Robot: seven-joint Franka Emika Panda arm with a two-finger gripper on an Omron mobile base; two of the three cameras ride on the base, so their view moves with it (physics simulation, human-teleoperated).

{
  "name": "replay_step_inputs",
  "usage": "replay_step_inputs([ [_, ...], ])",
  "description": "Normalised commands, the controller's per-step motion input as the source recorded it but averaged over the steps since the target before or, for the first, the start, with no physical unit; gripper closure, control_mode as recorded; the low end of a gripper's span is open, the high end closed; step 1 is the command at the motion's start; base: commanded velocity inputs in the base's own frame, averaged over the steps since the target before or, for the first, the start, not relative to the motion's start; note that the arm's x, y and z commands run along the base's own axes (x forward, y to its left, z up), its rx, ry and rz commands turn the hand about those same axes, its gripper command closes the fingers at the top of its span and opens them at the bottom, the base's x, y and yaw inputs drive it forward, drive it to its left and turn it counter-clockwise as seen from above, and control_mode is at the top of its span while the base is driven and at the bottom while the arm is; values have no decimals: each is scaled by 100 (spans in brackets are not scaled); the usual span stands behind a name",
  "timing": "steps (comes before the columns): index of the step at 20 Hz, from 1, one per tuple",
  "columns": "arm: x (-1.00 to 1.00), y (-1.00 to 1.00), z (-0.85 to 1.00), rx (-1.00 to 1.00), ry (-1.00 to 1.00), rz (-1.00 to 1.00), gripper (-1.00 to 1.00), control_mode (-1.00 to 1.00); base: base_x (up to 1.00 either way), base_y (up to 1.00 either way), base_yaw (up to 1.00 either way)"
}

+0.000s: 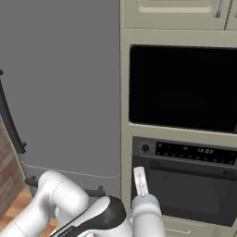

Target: Take the fish from the oven and place it on the plate on the counter.

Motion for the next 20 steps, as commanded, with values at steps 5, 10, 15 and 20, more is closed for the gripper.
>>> replay_step_inputs([
  [5, 36, -31, -32, 26, 0, 10, -100, -100, 0, 0, 0],
  [10, 36, -48, -16, 6, 0, 9, -100, -100, 0, 0, 0],
  [15, 57, -12, -15, -2, -1, -2, -100, -100, 0, 0, 0],
  [20, 74, 0, -9, -1, -1, -5, -100, -100, 0, 0, 0],
])
